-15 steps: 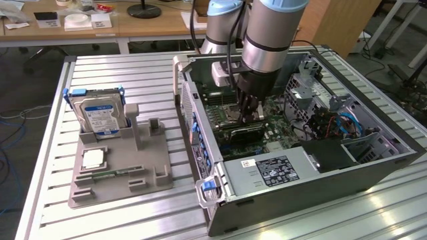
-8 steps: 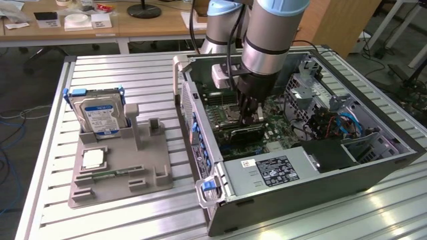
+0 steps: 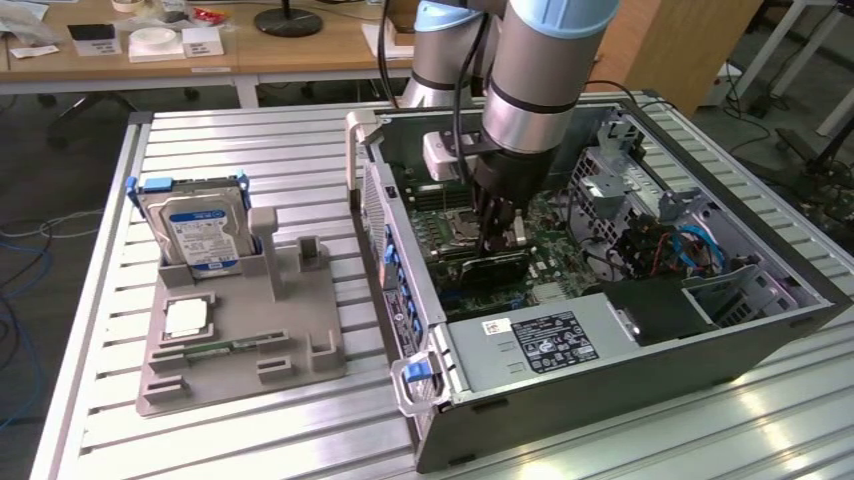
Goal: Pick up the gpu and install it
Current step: 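Press down on the gpu until it lock into place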
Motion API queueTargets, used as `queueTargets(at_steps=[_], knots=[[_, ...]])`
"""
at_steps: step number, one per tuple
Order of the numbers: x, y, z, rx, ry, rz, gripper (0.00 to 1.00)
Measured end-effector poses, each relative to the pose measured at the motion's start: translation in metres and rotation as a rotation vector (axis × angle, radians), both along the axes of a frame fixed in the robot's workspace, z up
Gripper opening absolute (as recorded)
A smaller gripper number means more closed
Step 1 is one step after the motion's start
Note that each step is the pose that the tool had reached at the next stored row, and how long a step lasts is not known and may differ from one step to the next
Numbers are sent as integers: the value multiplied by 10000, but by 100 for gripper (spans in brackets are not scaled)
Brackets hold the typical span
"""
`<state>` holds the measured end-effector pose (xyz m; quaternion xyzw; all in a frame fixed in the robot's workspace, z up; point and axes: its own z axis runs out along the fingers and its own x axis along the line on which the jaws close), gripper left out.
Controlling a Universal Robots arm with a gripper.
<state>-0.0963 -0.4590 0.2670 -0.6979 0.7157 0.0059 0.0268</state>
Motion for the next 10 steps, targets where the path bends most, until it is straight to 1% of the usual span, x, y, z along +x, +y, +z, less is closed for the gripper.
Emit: queueTargets(at_steps=[2,4,10], knots=[[0,1,0,-1,1,0,11],[1,12,-3,1,-1,0,11],[0,12,-31,0,0,0,11]])
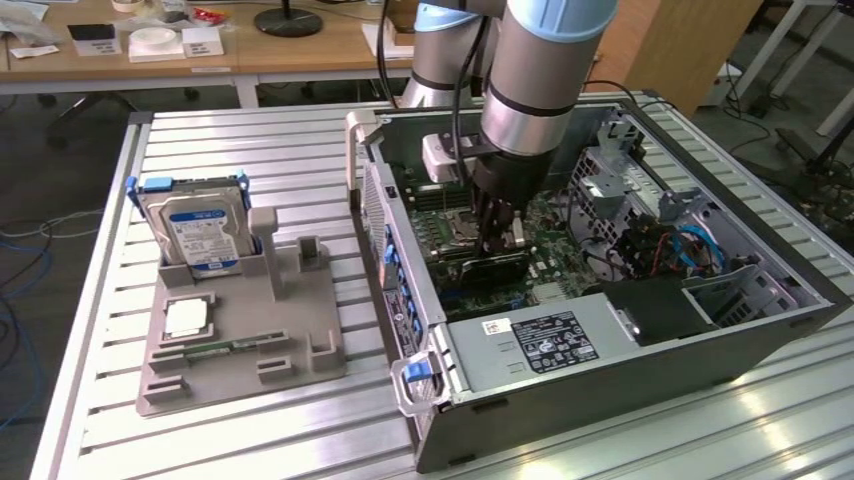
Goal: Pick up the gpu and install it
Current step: 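Press down on the gpu until it lock into place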
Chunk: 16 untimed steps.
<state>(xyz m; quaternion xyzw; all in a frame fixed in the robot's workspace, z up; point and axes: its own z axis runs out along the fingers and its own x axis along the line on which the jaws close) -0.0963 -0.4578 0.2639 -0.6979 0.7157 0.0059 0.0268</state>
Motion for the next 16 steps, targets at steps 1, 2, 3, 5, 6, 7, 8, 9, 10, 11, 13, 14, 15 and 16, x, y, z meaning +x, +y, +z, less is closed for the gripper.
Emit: queueTargets(at_steps=[1,2,3,5,6,7,8,9,10,11,13,14,15,16], knots=[[0,0,0,-1,0,0,11],[0,0,0,-1,0,0,11],[0,0,0,0,0,0,11],[0,0,-11,0,-1,0,11],[0,0,-11,-2,0,0,11],[0,0,-12,-1,0,0,11],[0,0,-12,-1,0,0,11],[0,0,-12,-1,0,0,11],[0,0,-14,-1,0,0,11],[0,0,-19,0,-2,1,11],[-2,0,-20,0,1,0,11],[-2,0,-21,0,0,0,11],[-2,0,-21,0,0,0,11],[-2,0,-21,0,1,0,11]])
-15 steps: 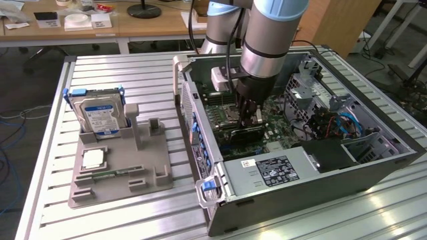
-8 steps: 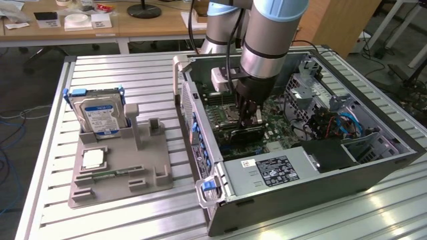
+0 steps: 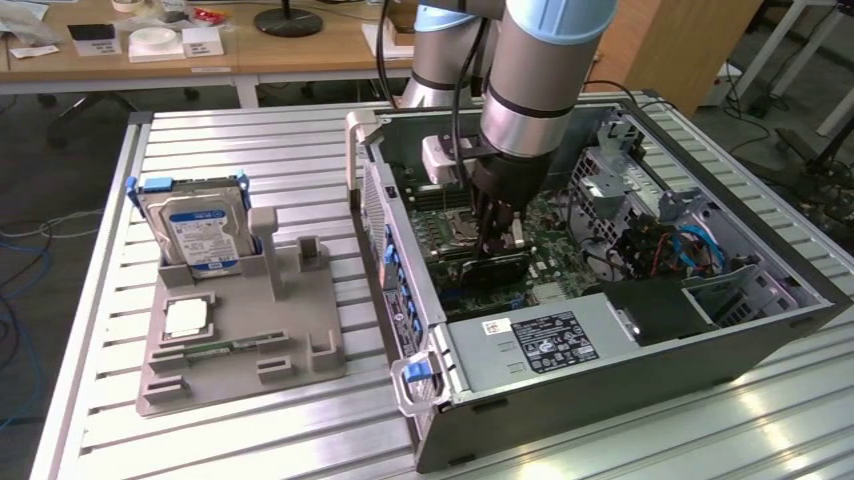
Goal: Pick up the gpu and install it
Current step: 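Press down on the gpu until it lock into place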
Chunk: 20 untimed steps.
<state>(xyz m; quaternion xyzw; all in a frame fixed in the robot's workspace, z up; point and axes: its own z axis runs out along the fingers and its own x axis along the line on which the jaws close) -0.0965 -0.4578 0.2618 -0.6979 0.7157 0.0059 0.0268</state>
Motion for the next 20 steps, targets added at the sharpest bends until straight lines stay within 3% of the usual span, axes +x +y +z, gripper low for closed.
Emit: queueTargets(at_steps=[20], knots=[[-2,2,-2,22,-10,-2,11]])
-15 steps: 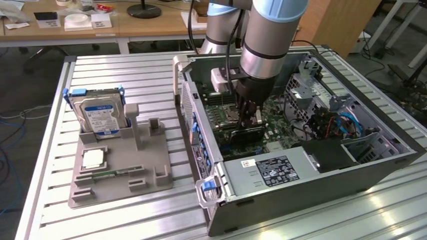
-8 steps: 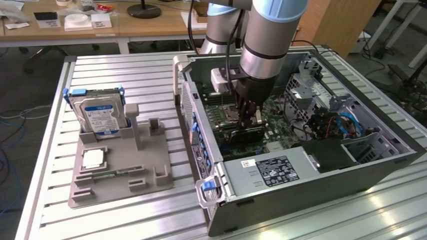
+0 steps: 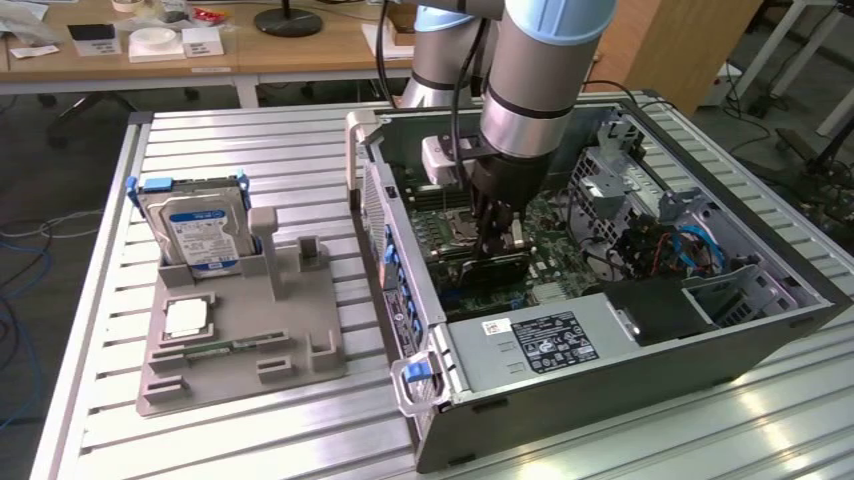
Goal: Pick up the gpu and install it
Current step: 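Press down on the gpu until it lock into place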
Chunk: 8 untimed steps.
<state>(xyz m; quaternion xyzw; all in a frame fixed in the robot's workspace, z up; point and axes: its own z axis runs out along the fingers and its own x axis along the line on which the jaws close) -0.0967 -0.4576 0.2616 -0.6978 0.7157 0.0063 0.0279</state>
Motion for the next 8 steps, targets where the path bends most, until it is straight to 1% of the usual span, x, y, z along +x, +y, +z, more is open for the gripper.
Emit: queueTargets(at_steps=[2,8], knots=[[-1,-2,45,-22,8,1,11],[0,-2,206,-21,9,1,11]])
